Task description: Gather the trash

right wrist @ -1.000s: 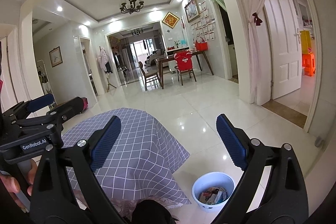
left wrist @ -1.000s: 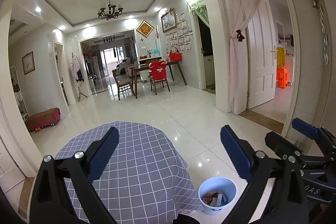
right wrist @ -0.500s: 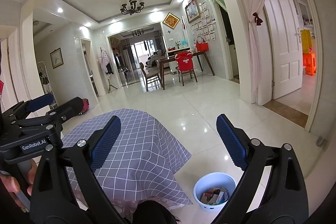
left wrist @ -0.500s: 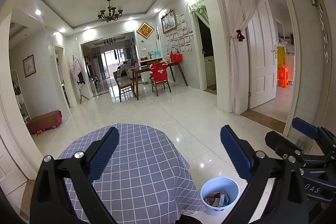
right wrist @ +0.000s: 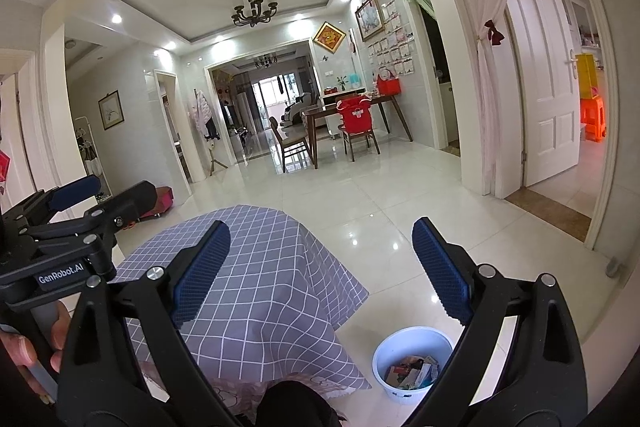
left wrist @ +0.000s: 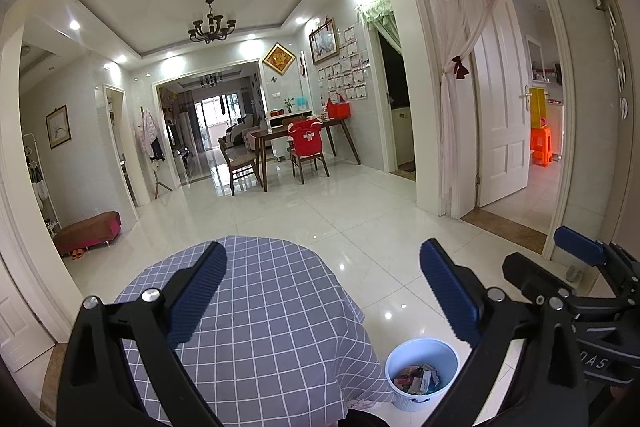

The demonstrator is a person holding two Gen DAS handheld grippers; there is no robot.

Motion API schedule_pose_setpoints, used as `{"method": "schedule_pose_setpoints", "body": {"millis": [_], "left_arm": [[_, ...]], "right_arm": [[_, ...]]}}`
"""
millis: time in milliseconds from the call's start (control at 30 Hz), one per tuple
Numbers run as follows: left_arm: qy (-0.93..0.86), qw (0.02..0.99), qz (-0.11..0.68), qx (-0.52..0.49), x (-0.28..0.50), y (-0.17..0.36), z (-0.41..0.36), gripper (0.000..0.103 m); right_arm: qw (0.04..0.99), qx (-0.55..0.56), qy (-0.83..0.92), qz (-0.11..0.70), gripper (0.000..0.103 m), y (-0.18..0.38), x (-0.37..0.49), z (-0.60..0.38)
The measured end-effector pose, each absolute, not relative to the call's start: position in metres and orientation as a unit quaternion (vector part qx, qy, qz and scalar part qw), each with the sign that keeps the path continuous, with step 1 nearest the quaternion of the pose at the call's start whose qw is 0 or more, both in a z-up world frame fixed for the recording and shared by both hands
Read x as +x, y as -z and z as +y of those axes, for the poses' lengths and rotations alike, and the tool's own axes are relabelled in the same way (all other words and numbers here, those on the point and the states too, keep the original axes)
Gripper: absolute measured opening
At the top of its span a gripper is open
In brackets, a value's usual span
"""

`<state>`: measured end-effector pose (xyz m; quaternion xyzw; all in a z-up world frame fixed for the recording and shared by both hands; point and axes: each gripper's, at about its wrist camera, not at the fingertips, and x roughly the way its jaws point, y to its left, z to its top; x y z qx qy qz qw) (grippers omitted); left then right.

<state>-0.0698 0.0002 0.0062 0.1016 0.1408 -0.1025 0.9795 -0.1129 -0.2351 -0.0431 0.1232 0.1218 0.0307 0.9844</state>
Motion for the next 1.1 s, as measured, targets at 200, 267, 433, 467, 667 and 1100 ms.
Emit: {"method": "schedule_pose_setpoints", "body": {"millis": [200,267,433,467,667,1100], "left_arm": [[0.102,0.980,0.141,0.101,-0.070,-0.006,0.001,0.095],[0.099,0.980,0.141,0.101,-0.070,-0.004,0.003,0.095],[0.091,0.981,0.141,0.100,-0.070,-0.001,0.009,0.095],[0.089,0.981,0.141,0.101,-0.070,-0.001,0.009,0.095],[0.081,0.981,0.145,0.100,-0.067,0.002,0.014,0.095],[0.072,0.982,0.146,0.098,-0.070,0.005,0.029,0.095]], "right_arm": [[0.984,0.123,-0.033,0.122,0.091,0.044,-0.111,-0.233],[0.984,0.124,-0.034,0.122,0.091,0.045,-0.110,-0.233],[0.984,0.125,-0.039,0.122,0.091,0.049,-0.105,-0.227],[0.984,0.125,-0.040,0.123,0.091,0.051,-0.105,-0.226],[0.983,0.125,-0.048,0.126,0.091,0.058,-0.100,-0.217],[0.982,0.126,-0.060,0.131,0.091,0.066,-0.100,-0.207]]}}
